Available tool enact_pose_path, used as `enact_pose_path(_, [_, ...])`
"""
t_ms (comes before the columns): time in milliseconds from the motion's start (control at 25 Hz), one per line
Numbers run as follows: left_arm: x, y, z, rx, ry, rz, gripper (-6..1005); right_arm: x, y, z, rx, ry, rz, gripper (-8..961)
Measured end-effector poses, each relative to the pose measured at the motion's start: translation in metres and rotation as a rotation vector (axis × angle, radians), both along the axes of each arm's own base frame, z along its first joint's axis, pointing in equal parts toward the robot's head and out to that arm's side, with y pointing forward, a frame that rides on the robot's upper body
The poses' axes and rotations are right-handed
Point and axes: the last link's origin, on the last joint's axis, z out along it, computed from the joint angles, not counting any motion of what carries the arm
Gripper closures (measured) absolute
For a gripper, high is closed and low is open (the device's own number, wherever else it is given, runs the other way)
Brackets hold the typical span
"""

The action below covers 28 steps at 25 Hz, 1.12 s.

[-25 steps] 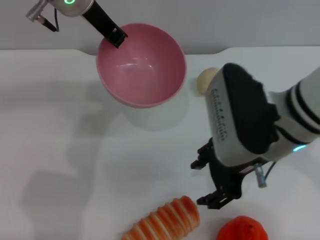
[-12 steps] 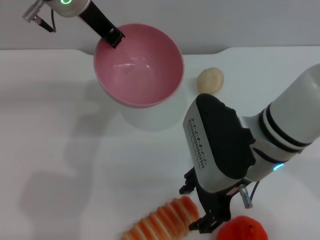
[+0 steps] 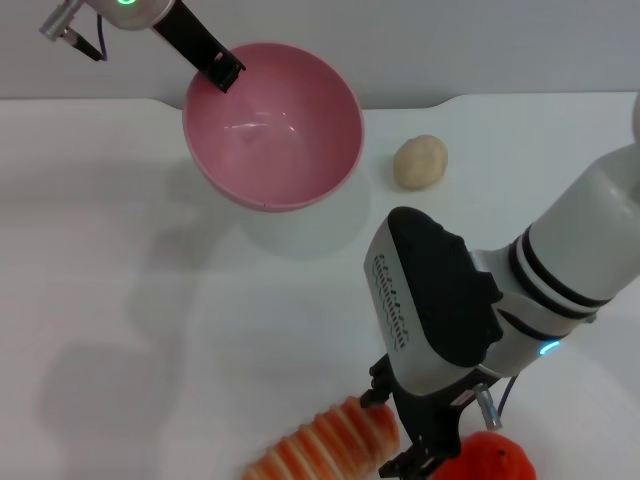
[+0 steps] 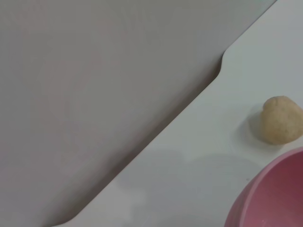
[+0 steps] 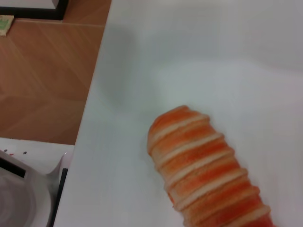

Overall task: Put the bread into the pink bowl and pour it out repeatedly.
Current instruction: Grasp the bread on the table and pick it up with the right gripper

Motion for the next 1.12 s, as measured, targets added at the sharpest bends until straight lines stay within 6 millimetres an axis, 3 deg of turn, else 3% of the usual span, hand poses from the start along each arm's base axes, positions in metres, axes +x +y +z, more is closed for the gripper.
enact_pose_path(1120, [-0.006, 0.000, 0.002, 0.005, 0.002, 0.003, 957, 0.006, 0.012, -0.016, 0.014, 0.001, 0.005, 237])
